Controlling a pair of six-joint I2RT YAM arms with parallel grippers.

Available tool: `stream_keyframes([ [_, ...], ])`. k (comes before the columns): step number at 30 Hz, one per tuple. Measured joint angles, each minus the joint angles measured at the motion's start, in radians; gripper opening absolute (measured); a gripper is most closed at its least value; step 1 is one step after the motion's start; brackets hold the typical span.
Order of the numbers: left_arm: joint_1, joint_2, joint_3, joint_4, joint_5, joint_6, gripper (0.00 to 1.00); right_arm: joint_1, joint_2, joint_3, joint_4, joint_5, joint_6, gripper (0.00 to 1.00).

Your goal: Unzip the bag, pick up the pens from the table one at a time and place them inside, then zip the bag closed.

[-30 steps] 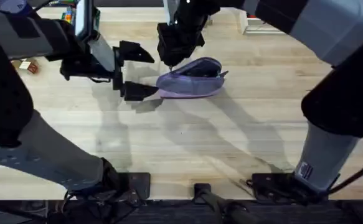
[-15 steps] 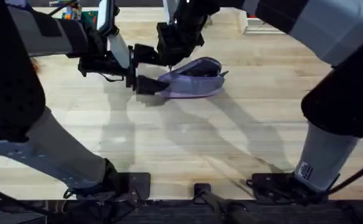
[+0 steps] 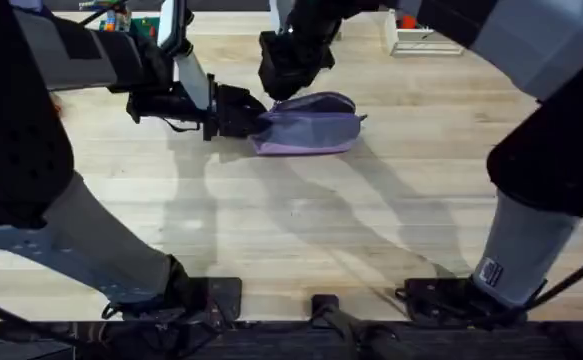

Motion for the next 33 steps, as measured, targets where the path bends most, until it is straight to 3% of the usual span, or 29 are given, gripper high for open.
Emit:
stream_keyframes([
  [14, -0.006, 0.0, 0.0, 0.014, 0.005, -0.003, 0.043, -0.147, 0.0, 0.0, -0.115, 0.053, -0.126, 0.032],
  [22, -0.003, 0.0, 0.0, 0.015, 0.007, -0.003, 0.043, -0.311, 0.0, 0.0, -0.168, 0.076, -0.184, 0.033],
  [28, -0.001, 0.0, 0.0, 0.0, 0.003, -0.006, 0.042, -0.44, 0.0, 0.0, -0.179, 0.186, -0.207, 0.032],
  [33, -0.001, 0.0, 0.0, 0.0, 0.004, -0.006, 0.042, -0.456, 0.0, 0.0, -0.186, 0.213, -0.211, 0.032],
])
